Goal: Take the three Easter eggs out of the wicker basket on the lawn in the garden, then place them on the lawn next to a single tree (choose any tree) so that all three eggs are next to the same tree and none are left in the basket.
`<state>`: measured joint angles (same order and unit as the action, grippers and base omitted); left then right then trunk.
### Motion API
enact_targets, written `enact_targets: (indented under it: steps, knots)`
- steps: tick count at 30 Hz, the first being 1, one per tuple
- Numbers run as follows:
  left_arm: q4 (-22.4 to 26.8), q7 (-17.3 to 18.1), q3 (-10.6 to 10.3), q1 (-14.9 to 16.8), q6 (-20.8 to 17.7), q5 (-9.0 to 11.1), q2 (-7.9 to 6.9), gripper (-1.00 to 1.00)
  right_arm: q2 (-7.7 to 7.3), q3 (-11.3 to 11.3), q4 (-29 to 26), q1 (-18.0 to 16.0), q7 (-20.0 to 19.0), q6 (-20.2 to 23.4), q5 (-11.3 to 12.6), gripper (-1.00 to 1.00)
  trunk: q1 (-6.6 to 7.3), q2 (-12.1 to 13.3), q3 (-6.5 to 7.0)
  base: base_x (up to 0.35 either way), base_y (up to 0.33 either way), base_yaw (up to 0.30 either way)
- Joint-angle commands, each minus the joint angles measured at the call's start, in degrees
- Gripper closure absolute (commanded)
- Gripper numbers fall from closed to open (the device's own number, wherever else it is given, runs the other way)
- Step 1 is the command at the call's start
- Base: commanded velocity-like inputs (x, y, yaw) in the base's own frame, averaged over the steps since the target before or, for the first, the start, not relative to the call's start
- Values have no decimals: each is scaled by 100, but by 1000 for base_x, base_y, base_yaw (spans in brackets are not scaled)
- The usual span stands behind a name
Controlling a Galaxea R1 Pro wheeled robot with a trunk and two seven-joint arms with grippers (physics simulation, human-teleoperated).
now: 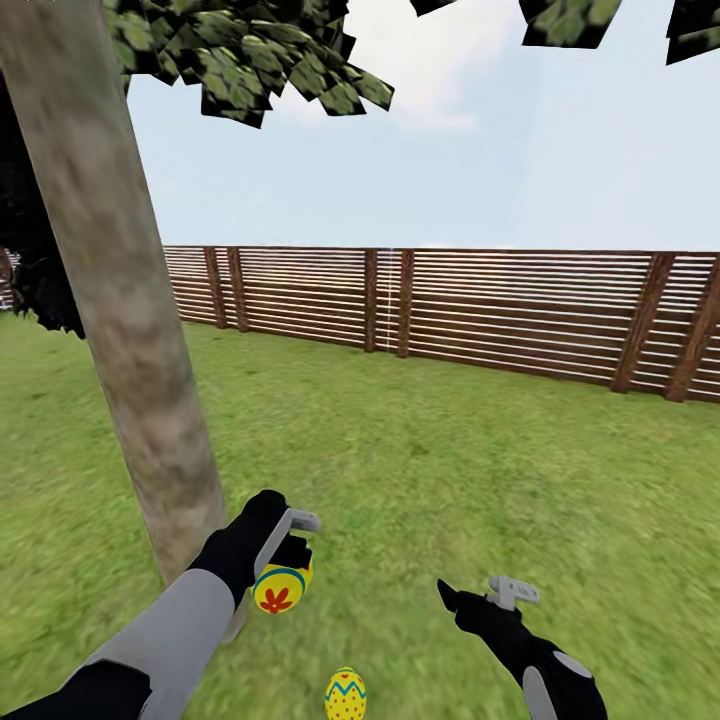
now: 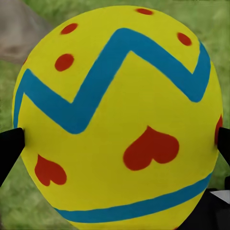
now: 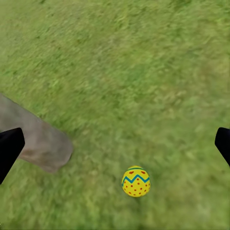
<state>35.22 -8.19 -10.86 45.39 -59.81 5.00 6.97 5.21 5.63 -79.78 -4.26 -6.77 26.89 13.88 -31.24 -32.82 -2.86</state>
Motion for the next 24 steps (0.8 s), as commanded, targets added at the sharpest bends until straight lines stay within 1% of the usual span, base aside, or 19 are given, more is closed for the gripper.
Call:
enact_targets:
  steps: [1,11,24]
  knots:
    - [3,-53,-21,6,-19,53,-2,100,6,18,-9,-4,-33,36,18,-100,-25,-52,-26,0,0,131]
    - [-35,-55,-21,5,-19,53,-11,100,6,-18,-9,-2,-80,35,16,-100,-245,-453,-165,0,0,122]
    - [-41,-51,-21,7,-19,71,-2,100,6,-12,-11,-3,-85,35,25,-100,-531,-975,-394,0,0,9]
